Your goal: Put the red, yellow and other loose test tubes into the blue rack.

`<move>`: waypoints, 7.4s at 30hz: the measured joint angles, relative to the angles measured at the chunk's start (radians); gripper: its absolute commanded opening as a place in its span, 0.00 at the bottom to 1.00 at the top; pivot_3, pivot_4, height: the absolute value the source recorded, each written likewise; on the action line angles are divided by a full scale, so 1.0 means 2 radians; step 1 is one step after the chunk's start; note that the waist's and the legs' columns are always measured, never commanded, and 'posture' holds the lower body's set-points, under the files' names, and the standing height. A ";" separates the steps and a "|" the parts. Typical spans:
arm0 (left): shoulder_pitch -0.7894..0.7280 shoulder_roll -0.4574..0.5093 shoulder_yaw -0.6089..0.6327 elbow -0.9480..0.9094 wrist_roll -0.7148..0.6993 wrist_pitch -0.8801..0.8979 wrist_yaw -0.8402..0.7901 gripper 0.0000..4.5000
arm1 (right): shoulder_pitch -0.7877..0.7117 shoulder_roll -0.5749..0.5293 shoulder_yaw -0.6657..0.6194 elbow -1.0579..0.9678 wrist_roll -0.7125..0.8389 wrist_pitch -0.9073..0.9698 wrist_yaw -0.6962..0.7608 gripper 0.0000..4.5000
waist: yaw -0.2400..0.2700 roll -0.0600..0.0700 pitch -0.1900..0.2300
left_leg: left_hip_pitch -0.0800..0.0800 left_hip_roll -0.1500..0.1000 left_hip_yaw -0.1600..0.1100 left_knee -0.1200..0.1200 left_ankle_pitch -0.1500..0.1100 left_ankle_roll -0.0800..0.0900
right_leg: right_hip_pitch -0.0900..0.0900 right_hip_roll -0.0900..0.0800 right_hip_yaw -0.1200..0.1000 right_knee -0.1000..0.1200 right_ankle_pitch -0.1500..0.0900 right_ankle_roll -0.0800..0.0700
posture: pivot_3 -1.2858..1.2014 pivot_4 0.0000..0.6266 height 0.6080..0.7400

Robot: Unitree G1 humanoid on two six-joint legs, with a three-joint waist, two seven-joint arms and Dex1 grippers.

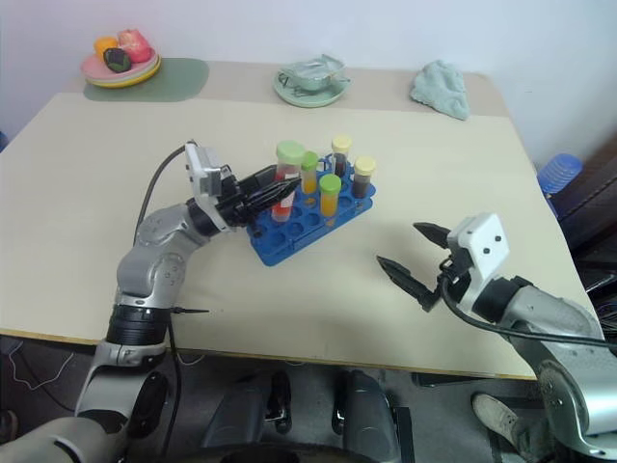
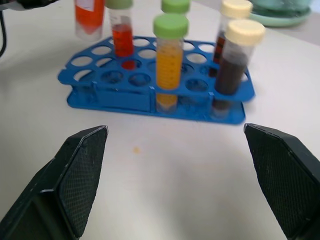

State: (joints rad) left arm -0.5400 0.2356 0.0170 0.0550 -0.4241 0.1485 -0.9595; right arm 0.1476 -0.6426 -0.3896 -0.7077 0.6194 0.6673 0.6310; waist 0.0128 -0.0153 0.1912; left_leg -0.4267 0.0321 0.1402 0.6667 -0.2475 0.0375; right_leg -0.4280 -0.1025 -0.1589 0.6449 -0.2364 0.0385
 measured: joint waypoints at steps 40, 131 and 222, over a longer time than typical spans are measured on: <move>0.019 -0.031 -0.037 0.141 0.054 -0.196 0.009 0.17 | 0.002 0.023 0.035 -0.036 -0.003 -0.018 -0.079 1.00 | -0.002 0.000 -0.003 | 0.001 0.000 0.000 0.000 0.000 0.000 | 0.000 0.000 0.000 0.000 0.000 0.000 | 0.52 0.24 1.00; 0.059 -0.019 -0.026 0.127 0.021 -0.165 -0.008 0.21 | -0.004 0.018 0.046 -0.017 0.004 -0.013 -0.073 1.00 | 0.000 0.001 -0.005 | 0.000 0.000 0.000 0.000 -0.001 0.001 | 0.000 0.000 0.000 -0.001 0.000 0.000 | 0.52 0.24 1.00; -0.071 -0.017 -0.038 0.305 0.075 -0.201 -0.109 0.21 | 0.058 0.057 0.081 -0.057 -0.028 -0.051 -0.124 1.00 | 0.001 0.001 -0.006 | 0.000 0.000 0.000 0.000 -0.001 0.002 | 0.001 0.000 0.000 -0.002 0.000 0.001 | 0.52 0.24 1.00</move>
State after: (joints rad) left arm -0.6817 0.2014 -0.0591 0.6647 -0.2732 -0.2526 -1.1784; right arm 0.2638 -0.5286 -0.2271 -0.8213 0.5626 0.5649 0.3836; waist 0.0138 -0.0136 0.1791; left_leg -0.4267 0.0321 0.1395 0.6669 -0.2495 0.0408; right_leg -0.4261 -0.1025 -0.1592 0.6406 -0.2369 0.0395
